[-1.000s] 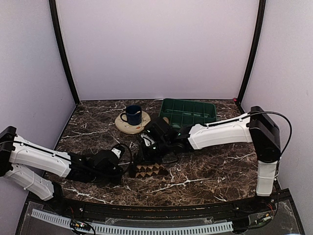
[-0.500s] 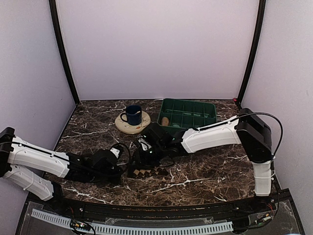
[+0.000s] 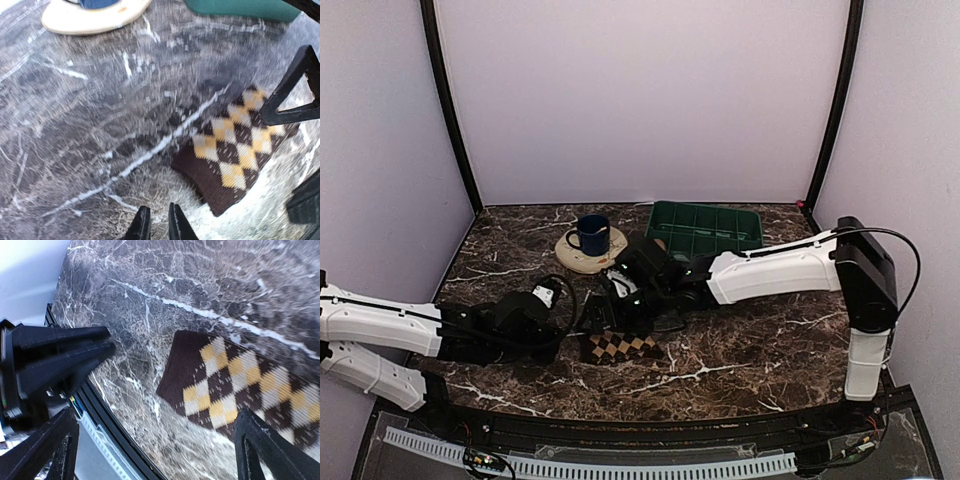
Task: Roll the socks
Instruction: Fold the sock at the center of the board, then rotate the sock at the center of the board.
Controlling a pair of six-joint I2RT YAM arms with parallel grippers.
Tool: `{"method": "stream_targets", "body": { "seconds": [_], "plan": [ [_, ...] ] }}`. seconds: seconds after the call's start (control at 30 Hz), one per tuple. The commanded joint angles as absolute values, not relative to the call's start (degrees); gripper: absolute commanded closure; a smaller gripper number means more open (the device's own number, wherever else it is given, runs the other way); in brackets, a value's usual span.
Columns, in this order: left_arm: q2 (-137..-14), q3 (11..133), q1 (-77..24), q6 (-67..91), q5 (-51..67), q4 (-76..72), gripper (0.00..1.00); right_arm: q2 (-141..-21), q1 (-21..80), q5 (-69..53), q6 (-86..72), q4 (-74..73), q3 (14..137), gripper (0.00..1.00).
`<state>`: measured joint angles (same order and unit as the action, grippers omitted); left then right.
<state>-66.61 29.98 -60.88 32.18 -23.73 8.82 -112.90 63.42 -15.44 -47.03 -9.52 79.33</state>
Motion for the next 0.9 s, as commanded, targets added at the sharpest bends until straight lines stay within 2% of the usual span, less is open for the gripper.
{"method": "stream_targets", "body": {
  "seconds": [0.0, 0.17, 0.3, 0.33, 0.4, 0.5, 0.57, 0.63, 0.67, 0.77, 0.87],
  "plan": [
    [-62.4, 32.4, -60.5, 32.0, -26.9, 12.0, 0.83, -106.9, 64.2, -8.8, -38.8, -12.4, 77.6, 0.00],
    [-60.5, 32.3, -60.5, 29.3, -24.2, 6.6, 0.80, -101.6, 64.8, 3.5, -27.6, -15.6, 76.1, 0.00],
    [-63.5, 34.1, -60.5, 28.4, -22.7, 4.9, 0.79, -96.2, 64.2, 20.3, -27.2, -5.4, 67.3, 0.00],
    [-64.3, 34.4, -60.4, 28.3, -22.1, 4.1, 0.79, -95.4, 63.3, 22.3, -28.2, -2.1, 64.7, 0.00],
    [-66.5, 35.2, -60.5, 28.2, -21.1, 2.7, 0.77, -93.9, 60.6, 16.9, -28.0, 4.4, 60.9, 0.01],
    [-70.3, 37.0, -60.5, 28.2, -19.0, 1.2, 0.77, -93.1, 59.2, 15.6, -26.1, 5.5, 59.9, 0.28],
    [-73.0, 38.4, -60.4, 28.7, -18.1, 1.0, 0.77, -93.6, 59.2, 15.9, -23.9, 2.5, 60.5, 0.56],
    [-75.9, 39.7, -60.5, 29.2, -17.3, 1.0, 0.81, -94.6, 59.4, 14.8, -22.2, -0.2, 60.8, 0.89],
    [-77.2, 40.3, -60.5, 29.4, -16.6, 0.8, 0.83, -95.2, 59.5, 14.2, -21.8, -1.3, 60.7, 1.00],
    [-80.6, 41.6, -60.4, 30.3, -14.7, 0.9, 0.89, -96.8, 60.6, 12.0, -21.8, -3.0, 59.9, 1.00],
    [-82.3, 41.9, -60.5, 31.6, -13.2, 1.0, 0.91, -98.7, 62.6, 9.7, -21.7, -3.5, 59.6, 1.00]
  ]
}}
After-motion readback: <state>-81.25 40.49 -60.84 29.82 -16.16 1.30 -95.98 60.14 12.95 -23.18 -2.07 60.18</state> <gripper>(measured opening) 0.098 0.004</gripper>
